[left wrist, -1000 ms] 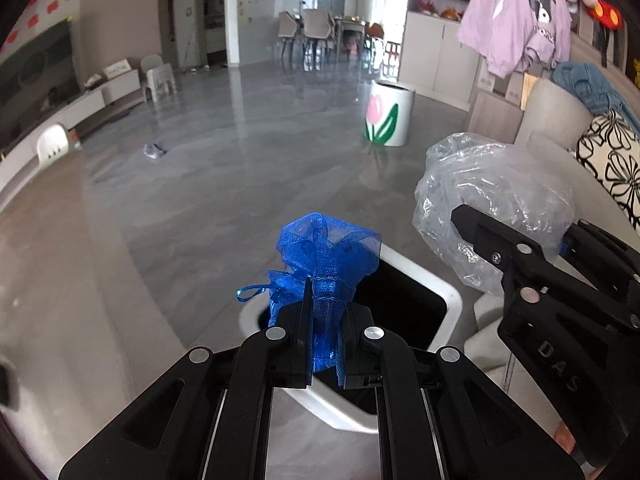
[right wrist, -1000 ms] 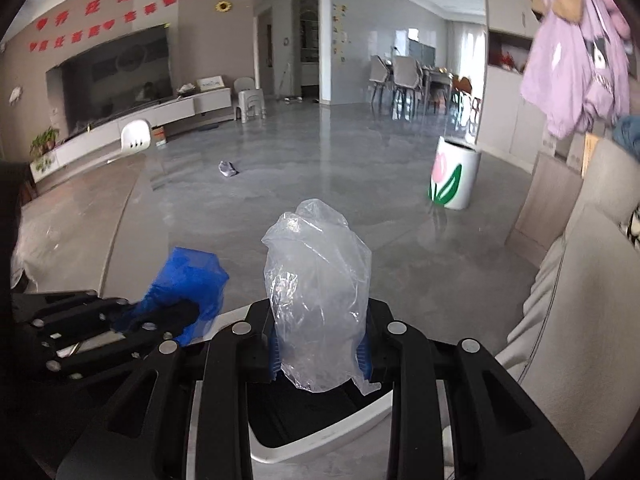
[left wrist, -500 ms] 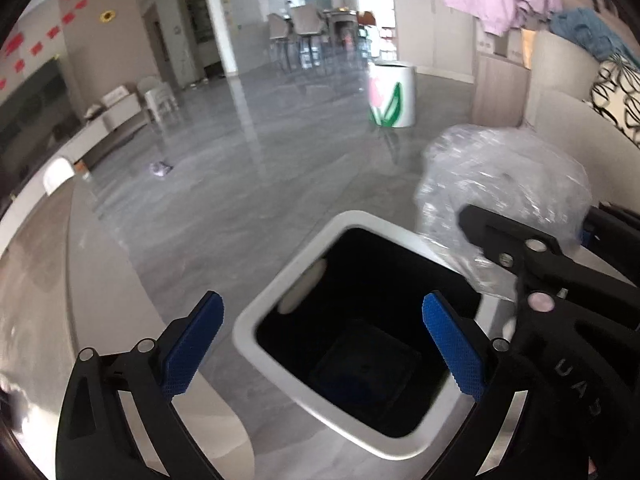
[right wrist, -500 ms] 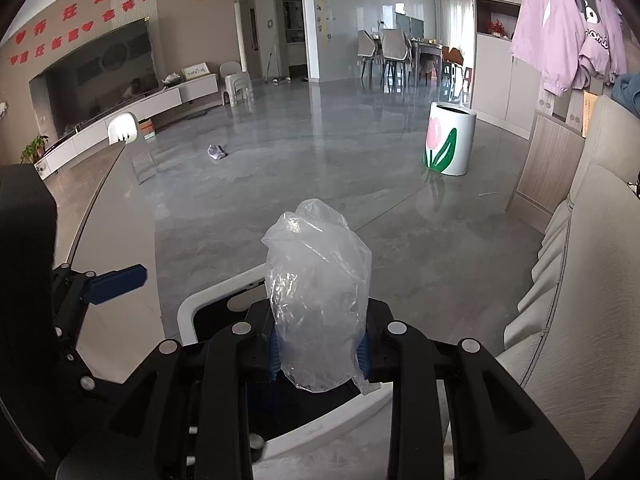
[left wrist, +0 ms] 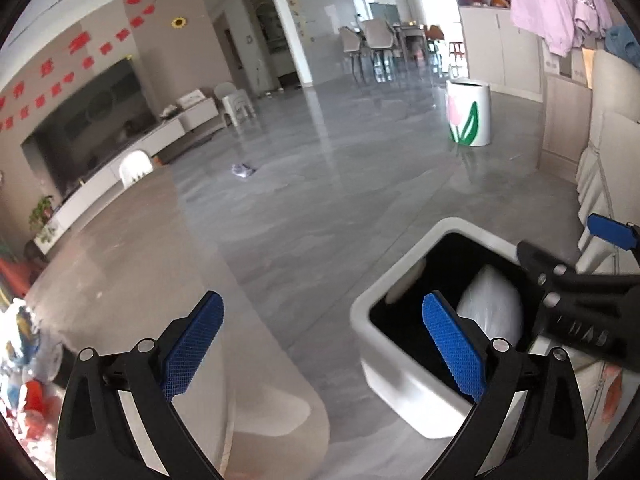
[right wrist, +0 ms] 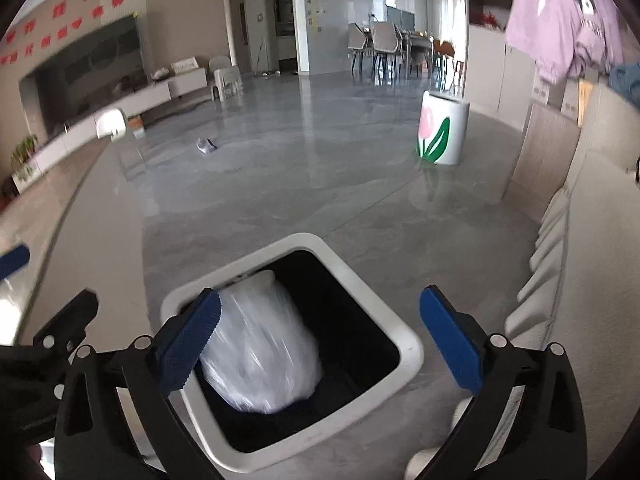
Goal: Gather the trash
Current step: 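Return both tools to the trash pile on the table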
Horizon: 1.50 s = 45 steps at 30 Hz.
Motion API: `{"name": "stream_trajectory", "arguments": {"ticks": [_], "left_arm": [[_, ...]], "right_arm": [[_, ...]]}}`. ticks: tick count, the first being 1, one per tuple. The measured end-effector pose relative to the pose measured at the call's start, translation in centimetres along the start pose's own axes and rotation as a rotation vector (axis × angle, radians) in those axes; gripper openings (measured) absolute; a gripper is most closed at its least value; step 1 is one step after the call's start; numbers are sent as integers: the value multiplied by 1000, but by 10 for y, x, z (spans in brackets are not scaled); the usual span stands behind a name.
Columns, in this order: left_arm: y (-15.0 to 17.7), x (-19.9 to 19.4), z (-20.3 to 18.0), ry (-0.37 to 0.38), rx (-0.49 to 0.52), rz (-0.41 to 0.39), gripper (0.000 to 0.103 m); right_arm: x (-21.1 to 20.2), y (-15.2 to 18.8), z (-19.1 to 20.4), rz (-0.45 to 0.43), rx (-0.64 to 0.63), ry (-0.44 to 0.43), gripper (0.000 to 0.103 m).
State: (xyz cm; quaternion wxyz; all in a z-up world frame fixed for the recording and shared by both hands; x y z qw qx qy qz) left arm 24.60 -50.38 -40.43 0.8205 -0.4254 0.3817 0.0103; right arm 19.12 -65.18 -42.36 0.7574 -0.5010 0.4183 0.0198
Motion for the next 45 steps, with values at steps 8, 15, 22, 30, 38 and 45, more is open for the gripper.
{"name": "stream_trajectory", "arguments": {"ticks": [8,15,22,30,38,45], "left_arm": [[22,-44,47,-58,-39,3,98],[65,-108,132,-156,-153,19,98],[116,-175,230,-287,-269,11,98],[181,-205,321,-280,-412,38,98],[240,-193,361,-269,-507,100,98],[252,-162,369,-169,-450,88,98]], "right_arm": [[-19,-10,18,-87,-84,0,100],[-69,-14,78,-212,-251,-44,100],[-135,1,184,-257,-436,-175,100],[-197,42,321,-232,-637,-394,99],[-185,97,398,-76,-692,-490,99],[-168,124,432,18,-682,-530,100]]}}
Point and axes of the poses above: each gripper's, at about its wrist camera, not at the fingertips, and x roughly the way its jaws point, z to its left, y to its underside, the point moved 10 cm from there along x, roughly the way its jaws point, and after that the axes turned 6 degrees about x, right-handed, at the moved point
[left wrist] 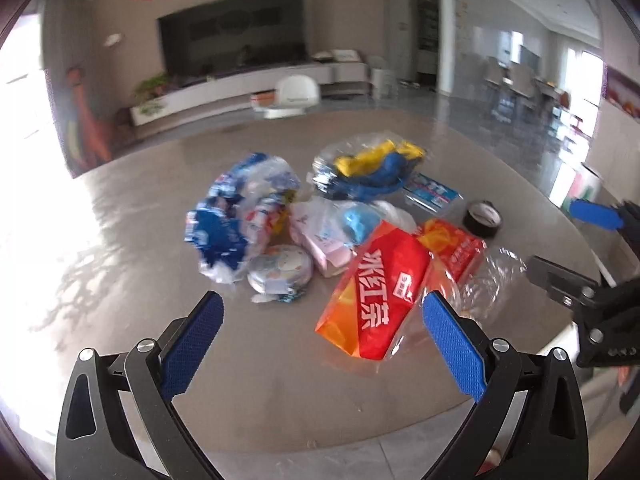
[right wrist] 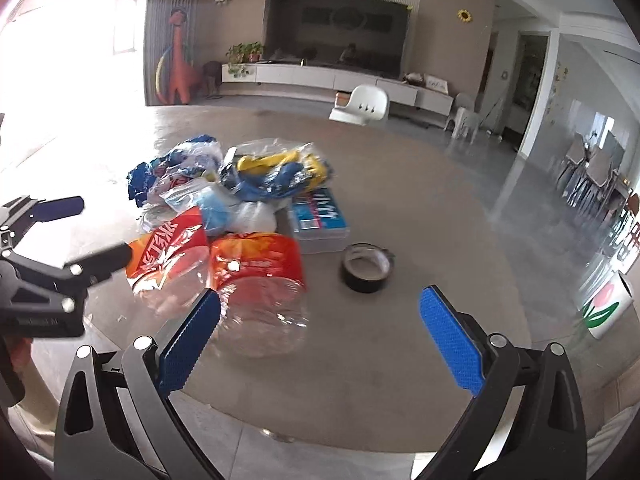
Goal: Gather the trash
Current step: 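Return both tools to the trash pile on the table, then grasp the red-labelled bottle with the left tool while the right tool grasps a clear bottle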
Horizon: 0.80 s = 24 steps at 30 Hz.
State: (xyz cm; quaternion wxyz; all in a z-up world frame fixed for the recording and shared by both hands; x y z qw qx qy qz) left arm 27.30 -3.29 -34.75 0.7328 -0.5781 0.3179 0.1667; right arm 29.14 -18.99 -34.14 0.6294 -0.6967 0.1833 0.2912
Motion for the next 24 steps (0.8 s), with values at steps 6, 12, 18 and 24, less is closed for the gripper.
{"name": "stream_trajectory", "arguments": {"ticks": [6,12,18,24], "left_arm": [[9,30,0,149,-52,55,98],[11,38,-7,212,-94,69,98],[5,46,-17,281,-98,81,98],[3,55,-31,384,-127,109,98]], "right_arm": [[21,16,4,61,20,-18,99],[33,24,8,91,-1,-35,99],[45,20,3,104,25,-83,99],[51,25,-6,137,74,-126,89]]}}
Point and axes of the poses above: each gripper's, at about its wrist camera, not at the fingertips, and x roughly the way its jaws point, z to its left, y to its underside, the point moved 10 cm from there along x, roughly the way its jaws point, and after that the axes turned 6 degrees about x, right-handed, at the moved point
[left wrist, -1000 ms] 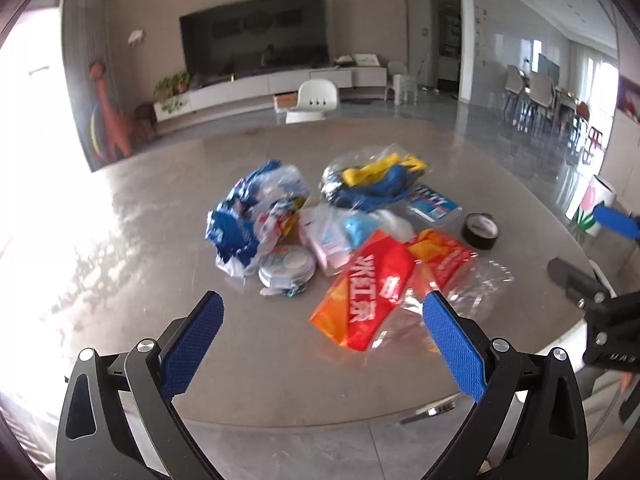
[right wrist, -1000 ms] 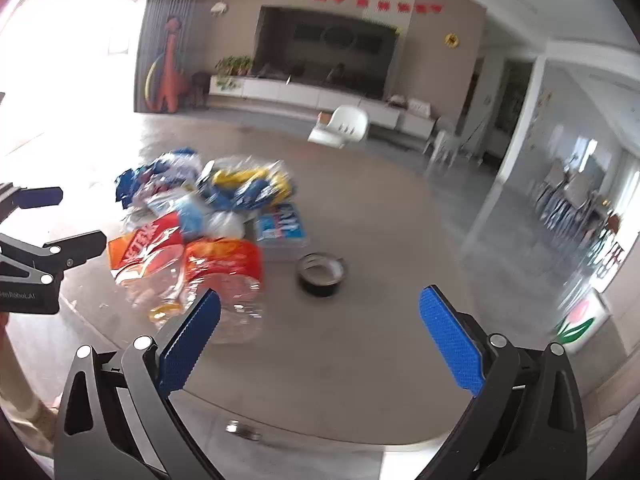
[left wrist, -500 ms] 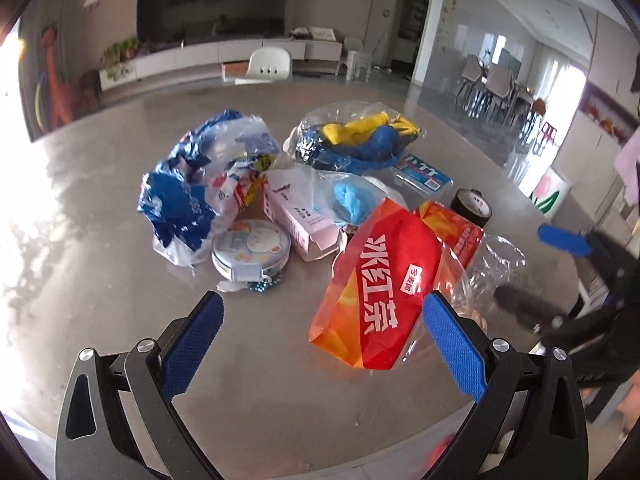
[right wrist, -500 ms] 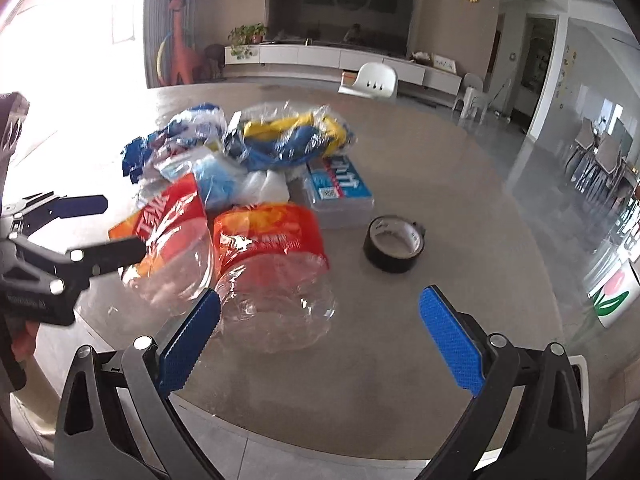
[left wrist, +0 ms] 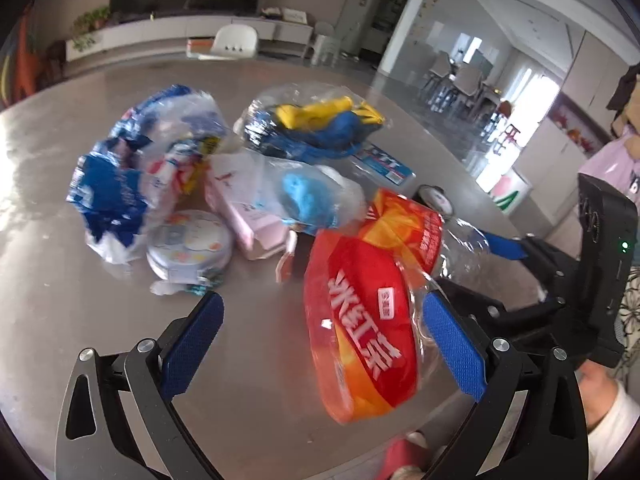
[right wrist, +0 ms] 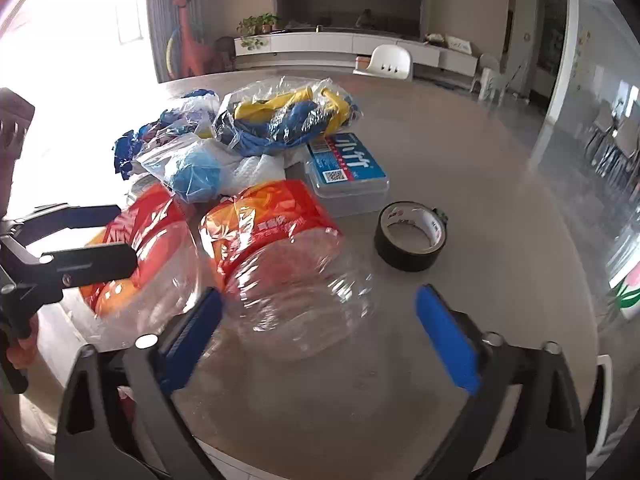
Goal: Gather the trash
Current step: 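Grasp the red-labelled bottle with the left tool while the right tool grasps a clear bottle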
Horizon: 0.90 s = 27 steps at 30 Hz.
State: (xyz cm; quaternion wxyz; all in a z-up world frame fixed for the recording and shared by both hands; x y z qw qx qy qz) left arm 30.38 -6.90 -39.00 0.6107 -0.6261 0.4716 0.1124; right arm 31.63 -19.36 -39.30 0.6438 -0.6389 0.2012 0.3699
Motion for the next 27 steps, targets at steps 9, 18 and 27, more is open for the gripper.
{"name": "stream_trajectory", "arguments": {"ticks": [9,18,27], "left_arm": [[7,4,-23,124,-3,24,80],[3,4,-55,165,75,38,29],[-3,1,-56,125,91,24,17]], "right_arm": [[3,7,0,25,-7,-24,54],[-6,-2,-5,-11,46,-61,44],[-17,1,-16,-22,113,-83,2]]}}
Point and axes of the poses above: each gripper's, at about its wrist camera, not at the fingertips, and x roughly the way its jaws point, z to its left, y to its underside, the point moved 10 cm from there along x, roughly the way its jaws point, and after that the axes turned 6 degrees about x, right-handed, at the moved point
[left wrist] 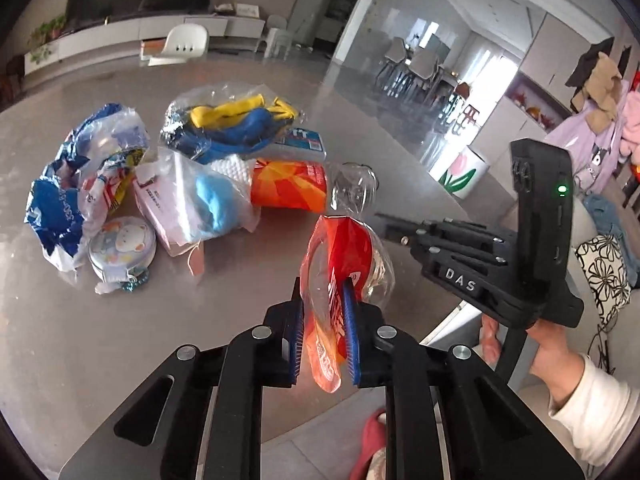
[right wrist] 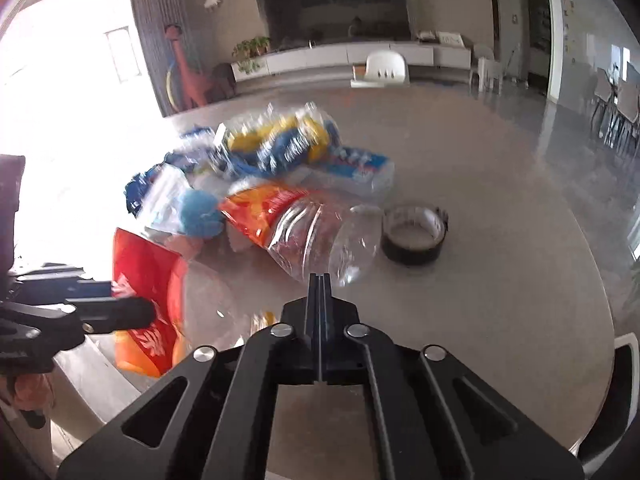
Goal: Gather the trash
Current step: 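Grasp the red-labelled bottle with the left tool while the right tool grasps a clear bottle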
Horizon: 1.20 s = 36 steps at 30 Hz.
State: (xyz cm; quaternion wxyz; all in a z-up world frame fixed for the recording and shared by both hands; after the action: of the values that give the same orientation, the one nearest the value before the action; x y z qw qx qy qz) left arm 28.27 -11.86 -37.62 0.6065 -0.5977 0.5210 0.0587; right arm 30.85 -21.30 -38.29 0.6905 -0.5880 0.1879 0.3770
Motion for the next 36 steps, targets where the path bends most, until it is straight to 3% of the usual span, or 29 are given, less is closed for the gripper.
{"name": "stream_trajectory", "arguments": {"ticks": [1,2,4,5,7,12,16,19,22,27,28,36], "left_arm": [[0,1,-1,0,1,1,17],[1,1,-1,-2,5,1,17],[2,1,0,-7,12,2,17],[5,-2,-1,-7,12,1,17],[3,0,-1,-8,16,2,17],[5,3,-4,-30,41,5,17],[4,3,-3,-33,38,0,17],[7,0,-5,-56,61,-3,17],[7,0,-4,-51,55,-5,17],[6,1,-3,-47,49,-12,17],[8,0,-4,-48,51,-13,17],[9,-5,-5,-61,38,-20,17]], "right_arm": [[-2,1,0,-4,9,-8,9],[-4,0,3,-3,22,-37,33],[-16,-8,3,-65,37,-24,55],[-20,-14,3,-86,47,-22,59],[-19,-23,2,-92,91,-28,64],[5,-26,0,-7,190,-55,64],[14,-29,-10,5,201,-30,74],[23,-30,-14,35,252,-64,78],[25,-30,-15,43,264,-95,75],[13,-38,-11,0,244,-126,52],[11,-37,-10,0,239,-123,42],[0,-42,-7,-41,259,-126,42]]}}
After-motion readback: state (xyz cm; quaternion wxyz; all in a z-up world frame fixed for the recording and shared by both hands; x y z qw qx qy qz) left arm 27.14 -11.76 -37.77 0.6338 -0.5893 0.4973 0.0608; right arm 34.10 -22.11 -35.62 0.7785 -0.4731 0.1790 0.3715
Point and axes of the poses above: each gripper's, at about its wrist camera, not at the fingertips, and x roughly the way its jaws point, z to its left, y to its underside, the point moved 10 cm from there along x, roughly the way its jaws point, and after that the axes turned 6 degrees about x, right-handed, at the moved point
